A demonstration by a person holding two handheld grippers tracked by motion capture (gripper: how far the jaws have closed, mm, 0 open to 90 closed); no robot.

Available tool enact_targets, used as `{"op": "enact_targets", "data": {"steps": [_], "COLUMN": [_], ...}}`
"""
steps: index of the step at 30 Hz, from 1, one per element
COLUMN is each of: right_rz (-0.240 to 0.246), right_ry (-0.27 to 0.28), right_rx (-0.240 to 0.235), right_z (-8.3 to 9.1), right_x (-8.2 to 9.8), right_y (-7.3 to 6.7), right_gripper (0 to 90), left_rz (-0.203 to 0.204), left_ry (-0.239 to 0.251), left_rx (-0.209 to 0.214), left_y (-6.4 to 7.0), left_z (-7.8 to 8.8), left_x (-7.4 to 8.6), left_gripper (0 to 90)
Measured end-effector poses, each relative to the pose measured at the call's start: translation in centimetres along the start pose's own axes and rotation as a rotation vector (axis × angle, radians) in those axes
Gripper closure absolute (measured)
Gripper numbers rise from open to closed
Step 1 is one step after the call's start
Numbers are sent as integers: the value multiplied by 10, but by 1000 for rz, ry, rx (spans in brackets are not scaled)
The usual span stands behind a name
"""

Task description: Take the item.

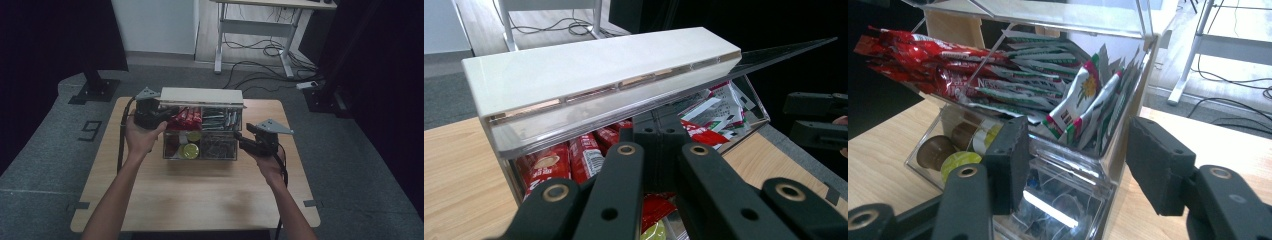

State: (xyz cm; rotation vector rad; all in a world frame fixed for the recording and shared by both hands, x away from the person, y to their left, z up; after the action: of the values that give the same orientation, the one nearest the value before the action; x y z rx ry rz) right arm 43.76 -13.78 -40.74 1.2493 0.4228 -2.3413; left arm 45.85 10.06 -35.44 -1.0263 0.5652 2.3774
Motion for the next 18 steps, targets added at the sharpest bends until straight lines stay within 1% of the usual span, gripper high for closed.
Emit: {"op": "enact_targets", "data": {"steps": [8, 10, 13, 18], "right_rz": [13, 11, 6, 7], "right_ry": [3, 3, -2, -11], "right_rx": [-4, -4, -17, -18], "right_z": [-4, -7, -10, -17], "right_x": [-9, -11, -13, -16], "right_y": [-4, -4, -5, -6], "right_gripper": [451, 466, 487, 525], "left_rz": [-1, -1, 0, 0], "left_ry": [-4, -4, -4, -2], "left_rx": [1, 0, 0, -1], "left_y": [0, 1, 1, 0], "left_z": [-1, -1, -1, -1], "left_x": [0, 0, -1, -1], "left_gripper": [900, 900, 900, 900]}}
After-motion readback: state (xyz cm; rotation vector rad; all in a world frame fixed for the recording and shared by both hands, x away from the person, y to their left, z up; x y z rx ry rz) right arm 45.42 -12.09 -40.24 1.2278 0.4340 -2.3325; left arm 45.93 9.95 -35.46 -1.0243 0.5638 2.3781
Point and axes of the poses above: each handheld gripper's, and its own axes: z roughly backward along the jaws, x roughly out of its underside, y roughly to its right, the point moved 9 cm from there along -z, roughly forward along the jaws, and after that the axes turned 13 degrees about -y, right-handed, at the moved point
